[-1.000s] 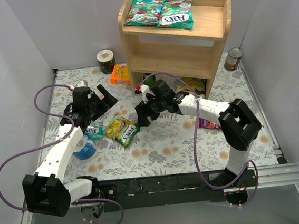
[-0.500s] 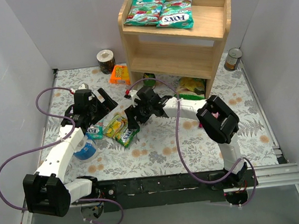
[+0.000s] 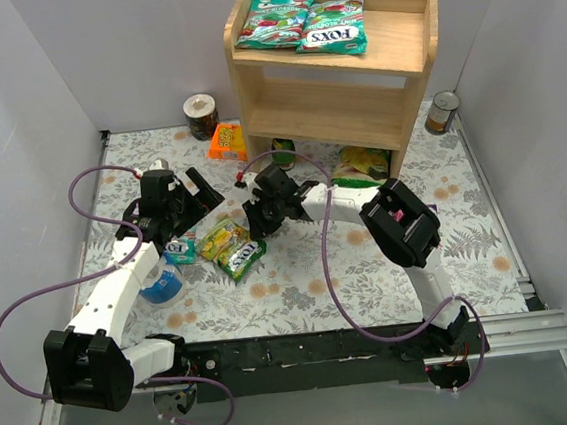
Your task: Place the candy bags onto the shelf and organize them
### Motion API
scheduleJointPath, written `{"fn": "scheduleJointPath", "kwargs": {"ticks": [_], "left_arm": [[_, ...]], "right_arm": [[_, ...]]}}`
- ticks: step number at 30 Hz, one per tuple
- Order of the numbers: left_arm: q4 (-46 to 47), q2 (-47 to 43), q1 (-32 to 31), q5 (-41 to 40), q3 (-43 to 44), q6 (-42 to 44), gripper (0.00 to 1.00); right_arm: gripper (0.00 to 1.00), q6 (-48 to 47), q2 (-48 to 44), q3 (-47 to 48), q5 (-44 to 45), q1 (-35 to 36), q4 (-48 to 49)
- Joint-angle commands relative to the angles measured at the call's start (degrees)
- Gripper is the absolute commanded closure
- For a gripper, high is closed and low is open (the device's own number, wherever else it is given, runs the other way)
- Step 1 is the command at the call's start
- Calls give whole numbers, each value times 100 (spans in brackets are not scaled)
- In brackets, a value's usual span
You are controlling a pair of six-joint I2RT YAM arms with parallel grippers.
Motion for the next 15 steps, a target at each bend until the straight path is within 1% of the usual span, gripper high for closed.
{"fn": "scheduleJointPath", "kwargs": {"ticks": [1, 3, 7, 12, 15], "left_arm": [[2, -47, -21, 108, -6, 19, 2], [37, 6, -21, 178, -15, -16, 2], [81, 67, -21, 266, -24, -95, 2], [99, 111, -21, 459, -85, -122, 2], [90, 173, -21, 608, -173, -165, 2]], "right_arm": [[89, 40, -520, -572, -329, -4, -89], [99, 119, -643, -888, -461, -4, 25], [99, 225, -837, -1083, -576, -4, 0], [99, 426, -1232, -1381, 161, -135, -71], [99, 663, -1627, -1767, 653, -259, -80]]}}
